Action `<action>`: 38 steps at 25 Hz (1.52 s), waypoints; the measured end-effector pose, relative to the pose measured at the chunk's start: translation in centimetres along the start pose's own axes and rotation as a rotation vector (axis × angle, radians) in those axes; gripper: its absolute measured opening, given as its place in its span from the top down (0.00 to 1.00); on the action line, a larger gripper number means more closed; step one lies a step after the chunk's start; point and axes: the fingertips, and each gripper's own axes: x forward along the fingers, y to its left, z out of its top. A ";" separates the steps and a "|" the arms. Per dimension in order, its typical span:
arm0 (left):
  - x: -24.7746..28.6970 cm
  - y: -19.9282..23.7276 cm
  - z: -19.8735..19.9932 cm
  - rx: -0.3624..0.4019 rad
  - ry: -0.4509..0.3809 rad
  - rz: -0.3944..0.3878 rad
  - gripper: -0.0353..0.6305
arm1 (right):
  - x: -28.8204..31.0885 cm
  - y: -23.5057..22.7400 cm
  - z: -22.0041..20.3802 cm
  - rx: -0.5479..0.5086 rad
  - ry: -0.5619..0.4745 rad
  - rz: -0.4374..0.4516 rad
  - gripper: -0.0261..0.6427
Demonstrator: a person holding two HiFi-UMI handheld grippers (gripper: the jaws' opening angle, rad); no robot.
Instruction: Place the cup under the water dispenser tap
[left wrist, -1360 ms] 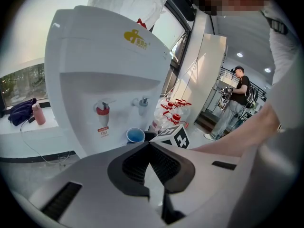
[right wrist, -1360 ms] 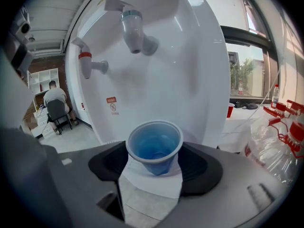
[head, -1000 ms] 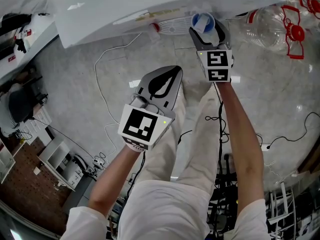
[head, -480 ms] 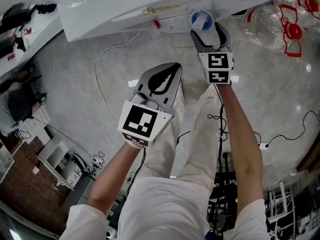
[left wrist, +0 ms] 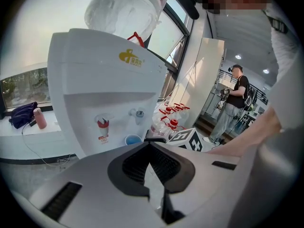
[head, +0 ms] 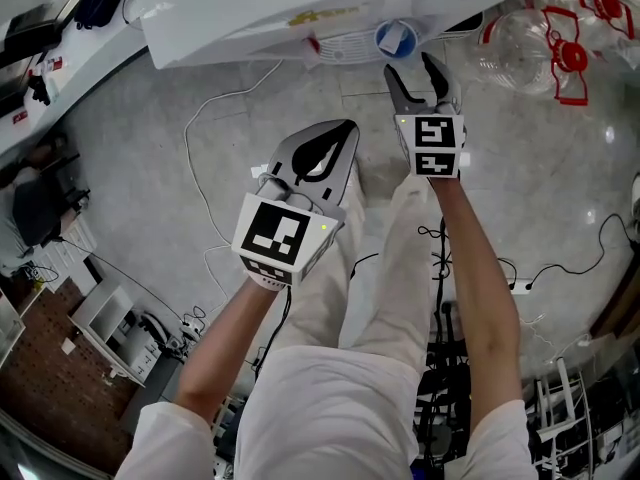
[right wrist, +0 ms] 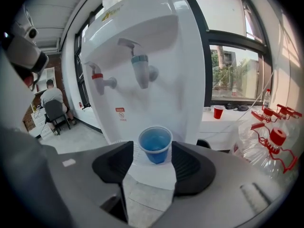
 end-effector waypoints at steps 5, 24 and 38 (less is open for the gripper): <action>-1.0 -0.3 0.8 0.004 -0.016 -0.008 0.95 | -2.0 0.0 1.1 0.000 -0.016 -0.003 0.64; -5.2 -0.7 2.5 -0.016 -0.053 -0.014 0.95 | -7.3 1.8 5.4 -0.015 -0.017 -0.012 0.94; -9.1 -1.5 5.9 -0.034 -0.083 0.008 0.95 | -13.5 3.7 10.8 -0.016 -0.070 0.058 0.95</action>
